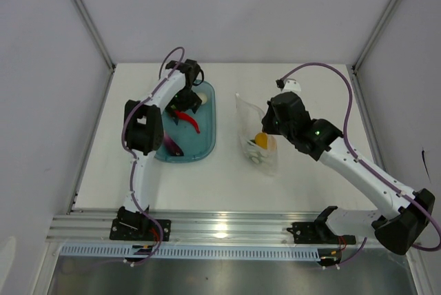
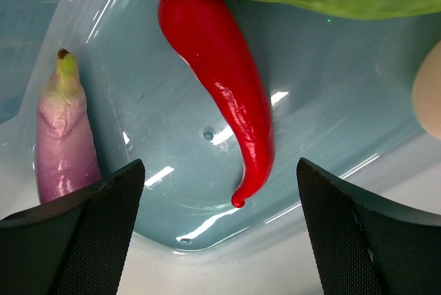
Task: Place the food in the zip-top bag and seal the zipper
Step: Pick up the fake vegetable from the bin.
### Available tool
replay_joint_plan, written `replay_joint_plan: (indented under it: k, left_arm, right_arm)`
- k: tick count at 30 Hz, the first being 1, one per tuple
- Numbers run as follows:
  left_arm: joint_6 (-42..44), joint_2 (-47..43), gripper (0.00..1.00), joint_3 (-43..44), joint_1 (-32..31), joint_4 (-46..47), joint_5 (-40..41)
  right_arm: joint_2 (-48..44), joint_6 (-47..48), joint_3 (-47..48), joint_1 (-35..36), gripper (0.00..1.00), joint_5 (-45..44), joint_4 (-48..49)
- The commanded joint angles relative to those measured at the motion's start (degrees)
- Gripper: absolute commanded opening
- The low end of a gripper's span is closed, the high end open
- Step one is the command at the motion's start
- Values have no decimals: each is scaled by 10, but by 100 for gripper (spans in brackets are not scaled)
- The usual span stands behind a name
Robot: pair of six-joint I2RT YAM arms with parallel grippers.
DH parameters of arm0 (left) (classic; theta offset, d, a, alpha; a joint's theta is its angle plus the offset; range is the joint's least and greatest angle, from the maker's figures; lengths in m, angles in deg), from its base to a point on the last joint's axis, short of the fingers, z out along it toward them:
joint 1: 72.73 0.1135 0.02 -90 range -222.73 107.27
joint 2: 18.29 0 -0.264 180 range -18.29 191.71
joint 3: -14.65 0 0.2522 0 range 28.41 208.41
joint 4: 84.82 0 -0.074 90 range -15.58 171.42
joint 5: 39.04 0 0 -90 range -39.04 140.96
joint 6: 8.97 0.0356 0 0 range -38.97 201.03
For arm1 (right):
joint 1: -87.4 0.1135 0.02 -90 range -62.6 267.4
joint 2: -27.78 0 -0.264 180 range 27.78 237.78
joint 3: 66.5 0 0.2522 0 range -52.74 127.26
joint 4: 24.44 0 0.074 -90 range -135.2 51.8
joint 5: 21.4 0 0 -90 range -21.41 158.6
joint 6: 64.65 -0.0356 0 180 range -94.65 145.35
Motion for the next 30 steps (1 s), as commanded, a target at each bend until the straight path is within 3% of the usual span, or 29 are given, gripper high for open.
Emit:
replay_joint_plan:
  k: [1,7,14,22,30]
  left_arm:
    - [-17,-2,92,-8,0,-3,12]
    - [-71,5,90,9,-5,-54,44]
    - [-65,26,90,23,-35,-65,61]
    - [-86,33,90,13,-42,-66,31]
    - [-120,-12,77,-81,-44,-13,16]
  right_arm:
    - [-13,2,-2,-2,0,1,21]
    - [-23,5,2,-2,0,-2,17]
    - [-29,3,-1,-2,0,-4,15]
    - [-42,4,-5,-2,0,-7,11]
    - [-64,2,-13,-2,0,-13,7]
